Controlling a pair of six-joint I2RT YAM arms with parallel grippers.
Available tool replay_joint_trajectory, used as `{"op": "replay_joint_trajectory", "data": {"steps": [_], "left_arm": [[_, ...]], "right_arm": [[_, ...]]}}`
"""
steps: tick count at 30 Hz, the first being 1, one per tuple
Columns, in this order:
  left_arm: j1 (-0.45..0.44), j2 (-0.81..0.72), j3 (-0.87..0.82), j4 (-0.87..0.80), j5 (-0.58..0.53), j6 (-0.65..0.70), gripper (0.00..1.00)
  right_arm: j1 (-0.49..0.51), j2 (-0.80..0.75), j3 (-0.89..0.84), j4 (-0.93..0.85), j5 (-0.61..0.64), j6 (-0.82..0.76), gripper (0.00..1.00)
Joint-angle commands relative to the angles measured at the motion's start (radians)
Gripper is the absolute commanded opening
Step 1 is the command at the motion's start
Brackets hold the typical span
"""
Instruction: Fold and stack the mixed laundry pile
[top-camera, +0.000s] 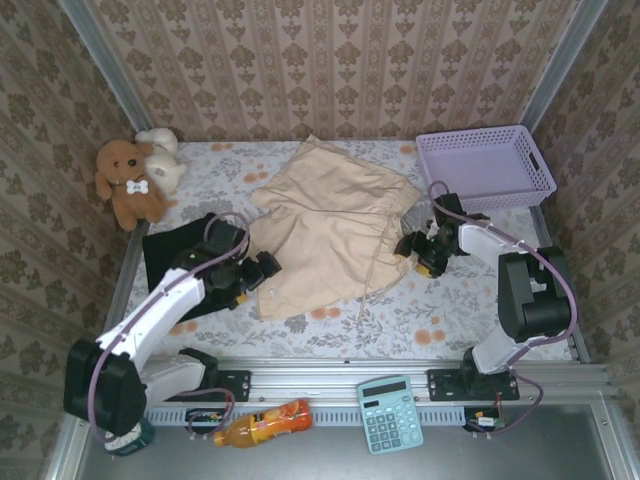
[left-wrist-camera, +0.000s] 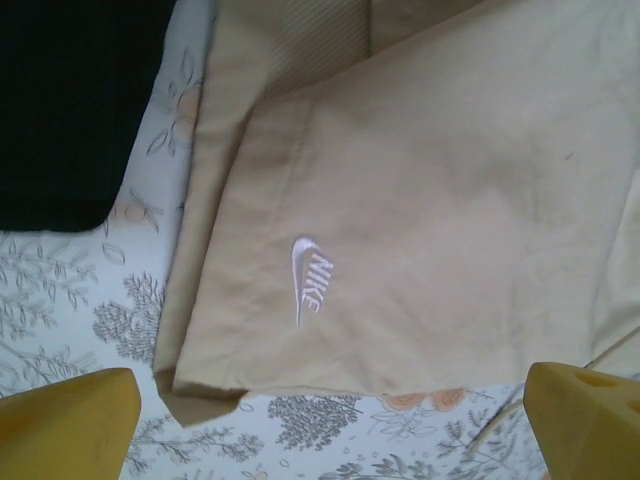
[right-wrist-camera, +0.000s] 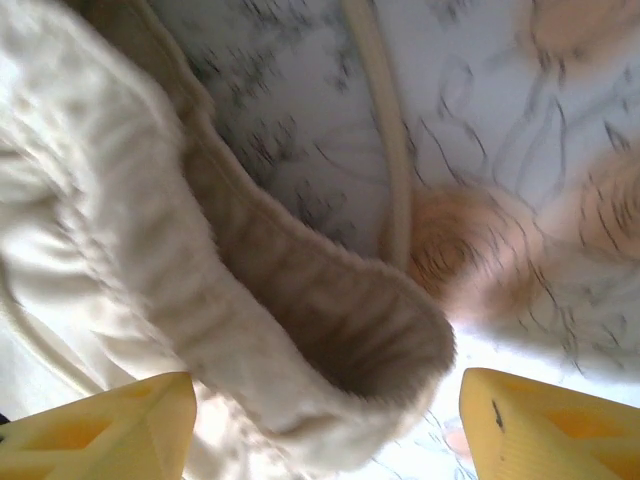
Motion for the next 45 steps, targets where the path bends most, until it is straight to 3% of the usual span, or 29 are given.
{"op": "replay_joint_trajectory", "data": {"steps": [1,4,7,10,14,16,23,27,32,34,39,45], "left_arm": [[-0.060,-0.048,-0.050,0.104,-0.076,-0.269,1.00],[-0.132,-0.058,-0.064,0.094,-0.149,-0.408,1.00],[-0.188,-0.052,-0.081,0.107,-0.192,-0.550,1.00],[-0.249,-0.056,-0.126,0.136,-0.227,-0.730,0.99],[-0.339,-0.058,-0.140,0.032,-0.305,-0.917,0.89],[-0.358,-0.051,-0.162,0.059,-0.317,-0.973,0.86],[-0.364,0.020,-0.181,0.101,-0.357,-1.067,0.81],[-0.349,0.045,-0.223,0.129,-0.390,-1.121,0.75],[-0.283,0.086,-0.261,0.201,-0.383,-1.082,0.71],[-0.249,0.098,-0.274,0.256,-0.388,-1.030,0.62],[-0.173,0.107,-0.275,0.351,-0.359,-0.887,0.00],[-0.145,-0.021,-0.190,0.238,-0.362,-0.628,0.00]], "right_arm": [[0.004,0.031,0.018,0.119,0.036,0.146,0.66],[0.007,0.045,0.017,0.159,0.067,0.179,0.56],[0.010,0.055,0.006,0.184,0.060,0.202,0.35],[0.025,0.046,-0.009,0.198,0.058,0.215,0.24],[0.064,0.004,-0.037,0.193,0.077,0.235,0.15],[0.070,-0.021,-0.068,0.211,0.079,0.255,0.13],[0.070,-0.046,-0.093,0.198,0.072,0.241,0.12],[0.069,-0.049,-0.085,0.182,0.064,0.214,0.06],[0.069,-0.060,-0.102,0.200,0.052,0.215,0.00],[0.066,-0.069,-0.120,0.220,0.040,0.220,0.00],[0.061,-0.091,-0.123,0.204,0.021,0.196,0.00],[0.061,-0.186,-0.041,-0.013,0.100,0.066,0.00]]}}
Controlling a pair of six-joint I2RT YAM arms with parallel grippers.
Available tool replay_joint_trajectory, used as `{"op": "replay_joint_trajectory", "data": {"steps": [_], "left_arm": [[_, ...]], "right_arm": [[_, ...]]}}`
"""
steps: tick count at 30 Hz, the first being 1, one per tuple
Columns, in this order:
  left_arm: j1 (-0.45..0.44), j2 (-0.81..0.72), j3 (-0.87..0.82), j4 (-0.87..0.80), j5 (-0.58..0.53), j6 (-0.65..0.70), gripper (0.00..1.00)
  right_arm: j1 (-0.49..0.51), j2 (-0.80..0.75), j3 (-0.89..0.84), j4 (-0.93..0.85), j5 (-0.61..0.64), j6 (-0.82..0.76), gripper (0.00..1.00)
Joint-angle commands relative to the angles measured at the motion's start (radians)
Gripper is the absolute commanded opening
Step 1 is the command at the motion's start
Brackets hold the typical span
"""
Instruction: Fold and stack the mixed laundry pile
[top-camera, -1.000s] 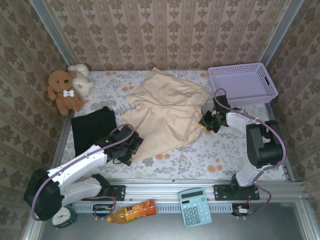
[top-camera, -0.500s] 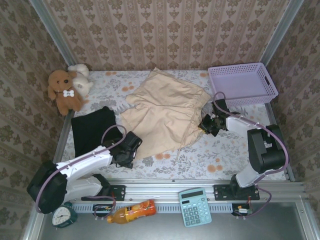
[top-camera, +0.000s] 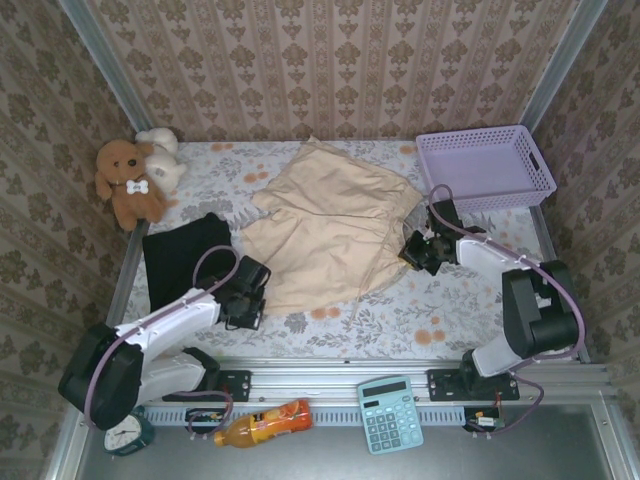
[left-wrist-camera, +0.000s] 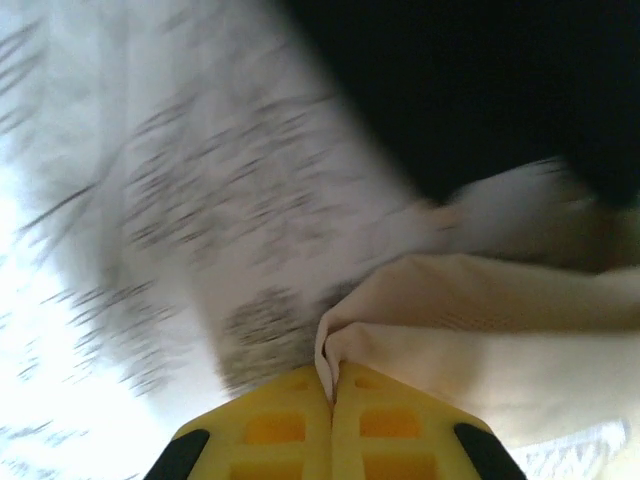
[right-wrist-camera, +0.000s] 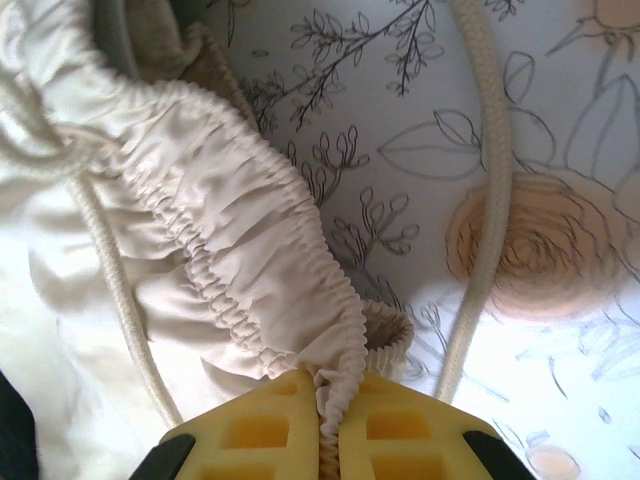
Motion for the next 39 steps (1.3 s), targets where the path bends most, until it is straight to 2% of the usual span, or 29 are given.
{"op": "replay_joint_trajectory", "data": {"steps": [1,5,8,13,14,18,20,24,28,30,32,35,39], "left_arm": [[0.026,-0.086,0.067,0.017,-0.095,0.250,0.00],[0.039,-0.182,0.175,-0.133,-0.117,0.501,0.00],[0.040,-0.243,0.200,-0.205,-0.102,0.587,0.00],[0.029,-0.372,0.138,-0.260,-0.045,0.564,0.00],[0.014,-0.401,0.140,-0.289,-0.059,0.557,0.00],[-0.106,-0.505,0.219,-0.454,-0.234,0.535,0.00],[-0.112,-0.504,0.249,-0.438,-0.232,0.576,0.00],[-0.110,-0.370,0.357,-0.342,-0.201,0.686,0.00],[-0.095,-0.196,0.495,-0.199,-0.204,0.834,0.00],[-0.043,-0.082,0.574,-0.116,-0.135,0.899,0.00],[0.008,0.046,0.661,-0.049,-0.054,0.951,0.01],[0.058,0.258,0.848,0.010,0.036,1.033,0.00],[0.099,0.612,1.197,0.029,0.216,1.113,0.02]], "right_arm": [[-0.006,-0.085,0.076,-0.191,0.059,-0.108,0.00],[0.003,-0.193,0.096,-0.372,0.098,-0.138,0.00],[0.023,-0.321,0.027,-0.443,0.110,-0.092,0.00],[0.042,-0.566,-0.180,-0.472,0.094,0.040,0.00],[0.048,-0.605,-0.204,-0.489,0.094,0.058,0.00],[0.075,-0.759,-0.262,-0.569,0.094,0.125,0.01],[0.078,-0.812,-0.257,-0.596,0.094,0.145,0.02],[0.080,-0.833,-0.200,-0.593,0.095,0.173,0.04],[0.077,-0.721,-0.117,-0.549,0.101,0.149,0.08],[0.053,-0.654,-0.060,-0.532,0.117,0.126,0.08],[-0.009,-0.597,-0.016,-0.500,0.102,0.100,0.08],[-0.156,-0.496,0.034,-0.427,0.018,0.058,0.07],[-0.300,-0.310,0.140,-0.376,-0.007,-0.013,0.09]]}}
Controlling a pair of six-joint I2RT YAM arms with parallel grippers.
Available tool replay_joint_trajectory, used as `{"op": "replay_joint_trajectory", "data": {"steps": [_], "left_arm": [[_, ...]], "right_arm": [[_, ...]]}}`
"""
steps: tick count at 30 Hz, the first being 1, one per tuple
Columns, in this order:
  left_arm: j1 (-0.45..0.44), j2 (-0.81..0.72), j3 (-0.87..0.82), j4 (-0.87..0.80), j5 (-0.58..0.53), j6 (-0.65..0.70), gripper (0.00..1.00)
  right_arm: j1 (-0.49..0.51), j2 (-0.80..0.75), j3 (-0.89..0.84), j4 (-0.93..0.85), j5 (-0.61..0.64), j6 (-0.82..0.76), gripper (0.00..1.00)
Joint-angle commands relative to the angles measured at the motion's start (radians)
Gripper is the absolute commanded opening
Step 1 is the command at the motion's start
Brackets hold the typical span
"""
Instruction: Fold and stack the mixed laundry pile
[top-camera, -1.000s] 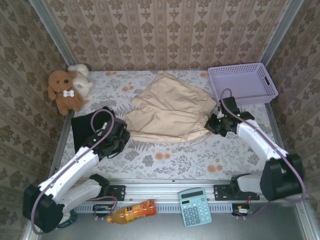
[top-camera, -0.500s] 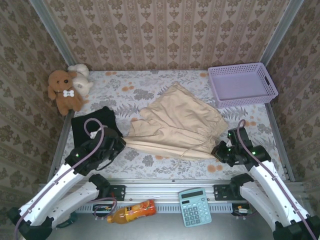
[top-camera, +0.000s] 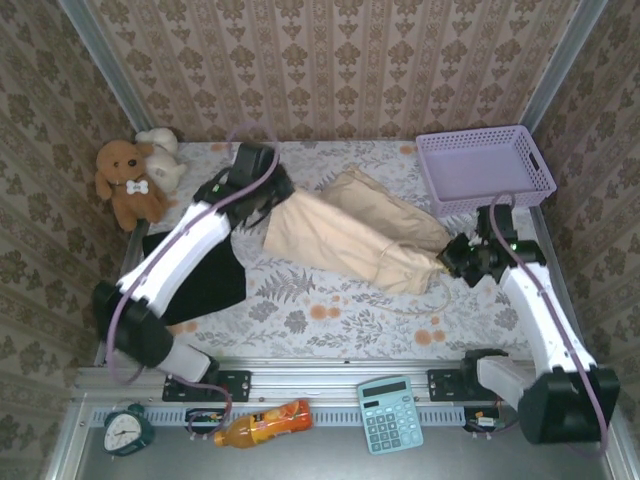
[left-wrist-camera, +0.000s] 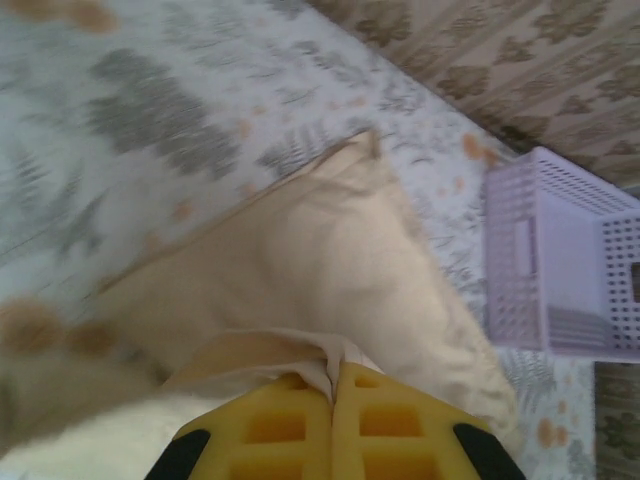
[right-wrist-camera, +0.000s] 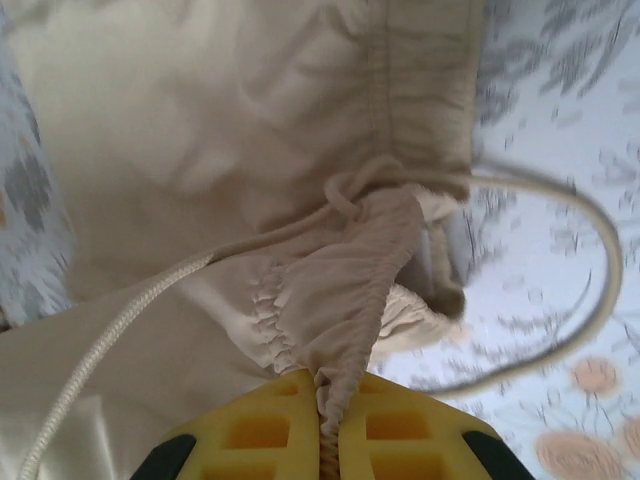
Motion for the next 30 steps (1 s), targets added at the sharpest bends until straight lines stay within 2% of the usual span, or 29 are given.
{"op": "replay_joint_trajectory", "data": {"steps": [1,2,3,4,5,7,8,9,10,12,16,18,20,21,24,25,28,30], "left_arm": [[0.022,0.256,0.280,0.065,0.193,0.133,0.08],[0.023,0.356,0.391,0.055,0.229,0.152,0.22],[0.023,0.481,0.541,0.005,0.259,0.157,0.56],[0.026,0.615,0.713,-0.048,0.295,0.147,0.99],[0.029,0.722,0.877,-0.124,0.318,0.136,1.00],[0.033,0.948,1.257,-0.288,0.342,0.126,1.00],[0.033,1.009,1.375,-0.332,0.338,0.135,1.00],[0.036,1.048,1.454,-0.367,0.328,0.141,1.00],[0.043,1.045,1.452,-0.372,0.329,0.148,1.00],[0.055,0.965,1.302,-0.331,0.342,0.171,1.00],[0.059,0.654,0.726,-0.056,0.345,0.204,1.00],[0.059,0.541,0.528,0.028,0.360,0.196,1.00],[0.055,0.458,0.376,0.081,0.395,0.185,0.89],[0.050,0.420,0.288,0.126,0.415,0.169,0.78],[0.027,0.356,0.086,0.247,0.459,0.126,0.43],[0.017,0.352,0.051,0.256,0.456,0.126,0.35],[-0.008,0.371,-0.040,0.307,0.446,0.105,0.09],[-0.009,0.412,-0.086,0.354,0.421,0.076,0.00]], "right_arm": [[-0.108,0.139,0.093,0.061,-0.017,-0.084,0.16],[-0.145,0.185,0.108,0.073,-0.027,-0.087,0.21],[-0.189,0.234,0.119,0.101,-0.047,-0.083,0.32],[-0.225,0.271,0.130,0.126,-0.052,-0.075,0.75],[-0.247,0.303,0.136,0.159,-0.069,-0.075,1.00],[-0.264,0.326,0.169,0.200,-0.067,-0.090,1.00],[-0.259,0.318,0.188,0.202,-0.040,-0.104,1.00],[-0.254,0.310,0.216,0.195,-0.017,-0.123,1.00],[-0.252,0.307,0.245,0.179,-0.008,-0.145,1.00],[-0.237,0.302,0.282,0.161,-0.028,-0.181,1.00],[-0.124,0.293,0.301,0.116,-0.025,-0.251,1.00],[-0.043,0.294,0.296,0.105,-0.018,-0.272,0.91],[0.038,0.321,0.288,0.109,-0.026,-0.279,0.72],[0.076,0.340,0.279,0.119,-0.027,-0.276,0.62],[0.183,0.412,0.272,0.135,-0.015,-0.275,0.43],[0.209,0.435,0.273,0.133,-0.002,-0.275,0.40],[0.238,0.503,0.249,0.164,0.047,-0.256,0.39],[0.232,0.569,0.249,0.168,0.106,-0.259,0.37]]}}
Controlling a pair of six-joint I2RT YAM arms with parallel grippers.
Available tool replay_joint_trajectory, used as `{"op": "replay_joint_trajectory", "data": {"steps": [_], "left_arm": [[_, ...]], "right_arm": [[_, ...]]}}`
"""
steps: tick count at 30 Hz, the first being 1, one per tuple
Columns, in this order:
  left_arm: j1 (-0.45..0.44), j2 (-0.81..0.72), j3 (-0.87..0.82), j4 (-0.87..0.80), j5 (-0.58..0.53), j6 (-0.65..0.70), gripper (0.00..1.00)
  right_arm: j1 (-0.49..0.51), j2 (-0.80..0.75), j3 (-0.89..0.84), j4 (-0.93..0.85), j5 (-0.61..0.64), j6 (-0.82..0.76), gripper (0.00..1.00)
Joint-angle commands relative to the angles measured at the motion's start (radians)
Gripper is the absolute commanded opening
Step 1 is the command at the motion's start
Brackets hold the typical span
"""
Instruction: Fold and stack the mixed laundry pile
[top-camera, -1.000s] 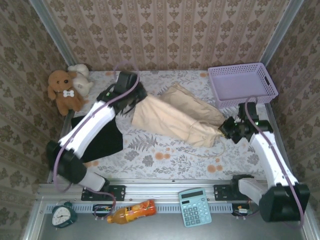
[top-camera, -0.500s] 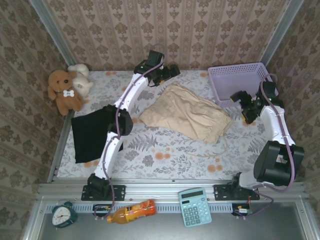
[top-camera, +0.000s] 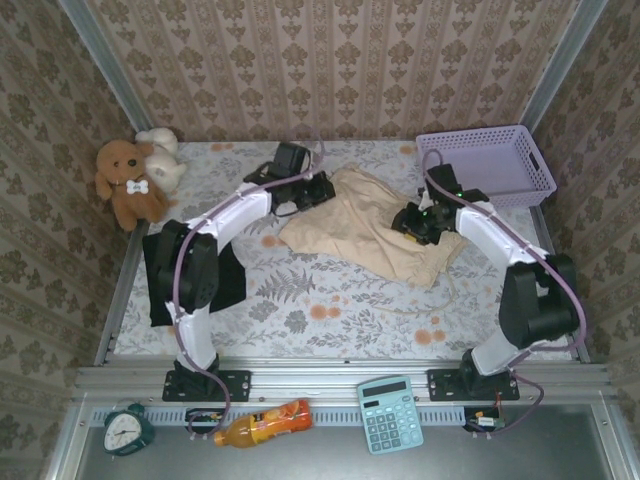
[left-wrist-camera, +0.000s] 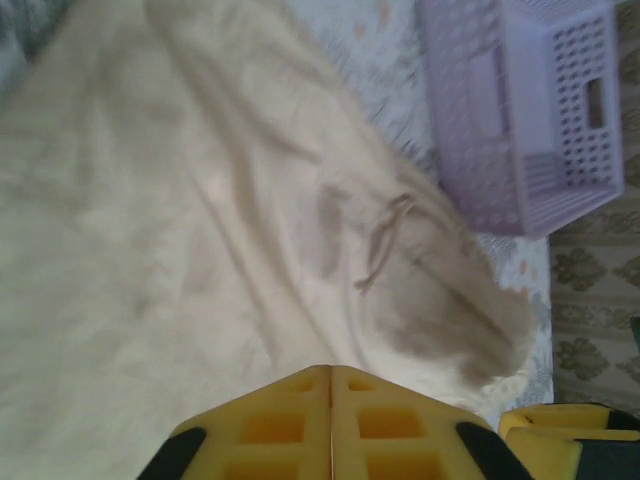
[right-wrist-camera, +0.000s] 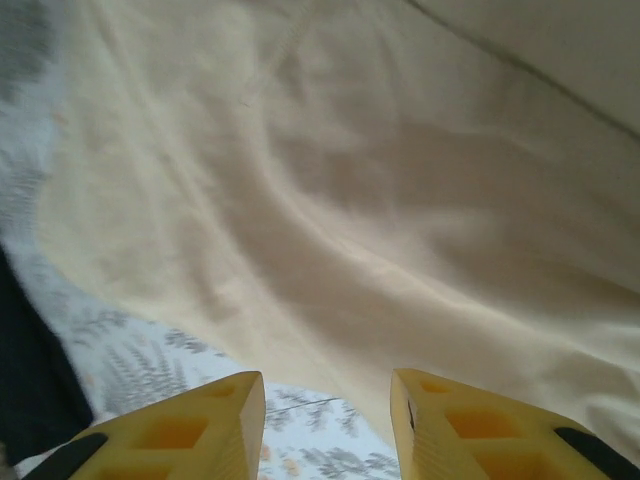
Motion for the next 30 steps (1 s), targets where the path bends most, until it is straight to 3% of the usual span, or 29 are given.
{"op": "replay_joint_trajectory", "data": {"steps": [1,6,11,16,20,23,25,28,30], "left_arm": [[0.001,0.087,-0.079,0.102,-0.014,-0.052,0.00],[0.033,0.127,-0.206,0.174,-0.121,-0.129,0.00],[0.083,0.047,-0.282,0.056,-0.186,-0.010,0.00],[0.172,0.119,-0.113,-0.134,-0.160,0.220,0.00],[0.201,0.257,0.125,-0.228,-0.101,0.311,0.04],[0.211,0.347,0.331,-0.291,-0.054,0.332,0.23],[0.216,0.398,0.484,-0.358,-0.028,0.344,0.61],[0.219,0.439,0.702,-0.503,-0.023,0.385,0.83],[0.219,0.424,0.788,-0.591,-0.030,0.397,0.88]], "right_arm": [[-0.010,0.093,-0.013,-0.004,0.132,-0.014,0.37],[0.023,0.228,0.040,-0.077,0.177,-0.072,0.38],[0.139,0.171,-0.101,-0.060,0.133,-0.014,0.39],[0.366,0.128,-0.181,-0.004,0.061,0.141,0.38],[0.524,0.122,-0.067,0.045,-0.011,0.228,0.43],[0.571,0.081,0.053,-0.004,0.059,0.243,0.50],[0.561,0.029,0.070,-0.021,0.093,0.250,0.56],[0.530,-0.052,0.046,-0.056,0.125,0.221,0.63],[0.500,-0.105,0.009,-0.109,0.145,0.181,0.63]]}}
